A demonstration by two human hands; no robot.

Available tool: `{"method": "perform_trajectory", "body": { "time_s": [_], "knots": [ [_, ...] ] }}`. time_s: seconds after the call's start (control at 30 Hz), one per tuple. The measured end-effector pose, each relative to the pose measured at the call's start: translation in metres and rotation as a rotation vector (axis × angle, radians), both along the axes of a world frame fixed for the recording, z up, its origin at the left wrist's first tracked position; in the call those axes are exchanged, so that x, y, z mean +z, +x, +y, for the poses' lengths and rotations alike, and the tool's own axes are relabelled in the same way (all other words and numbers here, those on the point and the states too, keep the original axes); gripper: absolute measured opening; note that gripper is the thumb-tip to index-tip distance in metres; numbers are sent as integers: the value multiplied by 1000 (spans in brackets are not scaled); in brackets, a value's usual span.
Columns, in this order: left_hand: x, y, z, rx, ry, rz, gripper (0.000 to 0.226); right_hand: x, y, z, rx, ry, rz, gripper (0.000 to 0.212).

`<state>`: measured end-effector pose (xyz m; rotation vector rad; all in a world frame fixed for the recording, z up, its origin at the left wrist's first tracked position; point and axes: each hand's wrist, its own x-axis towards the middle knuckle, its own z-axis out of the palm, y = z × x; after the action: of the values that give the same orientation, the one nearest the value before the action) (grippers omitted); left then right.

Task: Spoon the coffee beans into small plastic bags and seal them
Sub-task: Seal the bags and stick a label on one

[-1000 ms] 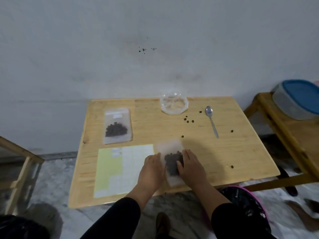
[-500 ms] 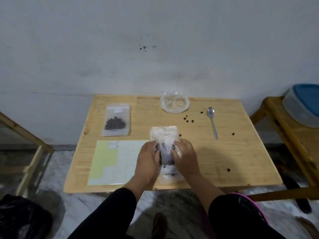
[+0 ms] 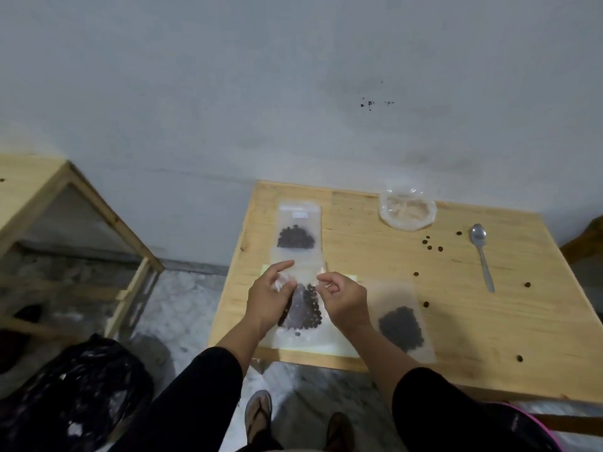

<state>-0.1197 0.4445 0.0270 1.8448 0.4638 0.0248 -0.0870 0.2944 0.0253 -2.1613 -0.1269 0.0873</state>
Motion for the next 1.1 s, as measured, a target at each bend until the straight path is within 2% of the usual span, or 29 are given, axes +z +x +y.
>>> {"method": "perform_trajectory", "body": {
  "time_s": [0.1, 0.3, 0.57, 0.77, 0.93, 1.1],
  "knots": [
    [-5, -5, 40, 23, 12, 32, 31, -9, -1, 35, -6, -32, 59, 15],
    [-20, -9, 94, 71, -21, 85, 28, -37, 4, 65, -103, -285, 138, 22],
    [-27, -2, 117, 16, -47, 101, 29, -38, 14, 84, -177, -336, 105, 8],
    [-30, 4, 121, -21, -55, 91, 31, -30, 17, 90, -217, -252, 167, 6],
    [-21, 20, 112, -46, -59, 62, 34, 14, 27, 96, -243, -62, 96, 2],
    [0, 40, 88, -108, -112, -31, 34, 40, 37, 102, -186, -53, 45, 3]
  ]
}}
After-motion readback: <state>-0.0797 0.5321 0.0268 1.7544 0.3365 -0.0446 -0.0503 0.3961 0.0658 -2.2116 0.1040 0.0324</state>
